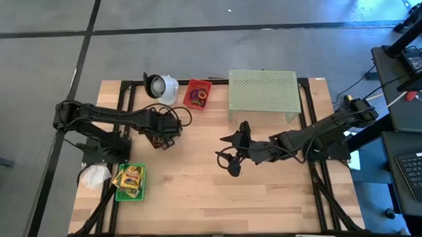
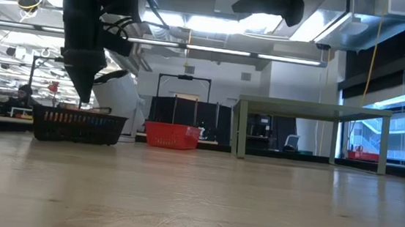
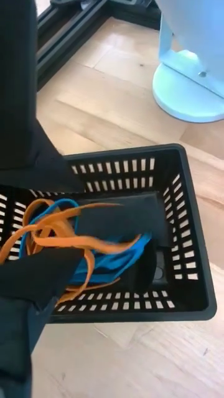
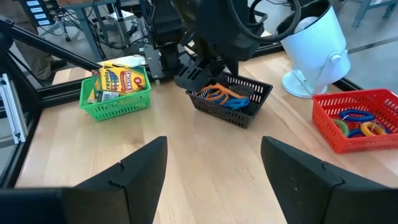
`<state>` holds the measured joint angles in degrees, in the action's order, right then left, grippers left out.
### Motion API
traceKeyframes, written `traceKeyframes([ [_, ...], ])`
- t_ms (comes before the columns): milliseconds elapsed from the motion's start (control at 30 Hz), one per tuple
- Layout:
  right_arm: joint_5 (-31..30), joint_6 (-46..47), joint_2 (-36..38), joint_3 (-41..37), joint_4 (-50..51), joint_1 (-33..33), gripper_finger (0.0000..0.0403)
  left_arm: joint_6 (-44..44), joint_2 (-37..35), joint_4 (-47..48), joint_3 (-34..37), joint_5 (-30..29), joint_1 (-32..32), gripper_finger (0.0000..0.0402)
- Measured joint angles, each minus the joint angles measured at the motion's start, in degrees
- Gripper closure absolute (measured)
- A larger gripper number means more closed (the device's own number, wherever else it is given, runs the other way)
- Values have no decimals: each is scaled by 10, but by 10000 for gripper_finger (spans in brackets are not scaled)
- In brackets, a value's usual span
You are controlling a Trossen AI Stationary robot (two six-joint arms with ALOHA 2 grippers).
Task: Pick & Place Office Desk Supplies
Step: Put the black rubber band into the black bin, then put the red bin on the shelf
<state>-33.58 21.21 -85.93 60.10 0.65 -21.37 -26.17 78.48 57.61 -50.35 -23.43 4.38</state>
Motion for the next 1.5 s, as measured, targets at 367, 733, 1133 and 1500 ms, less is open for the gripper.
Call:
traceKeyframes([
  [367,0,-6,0,0,0,0,143,107,0,-25,-56,-29,0,231],
  [733,0,-7,0,0,50,0,143,394,41,-345,-51,-8,60,233],
  [1133,2,-7,0,0,92,0,143,565,172,-445,-50,41,159,254],
  [1500,0,-7,0,0,108,0,143,634,216,-442,-50,93,202,281],
])
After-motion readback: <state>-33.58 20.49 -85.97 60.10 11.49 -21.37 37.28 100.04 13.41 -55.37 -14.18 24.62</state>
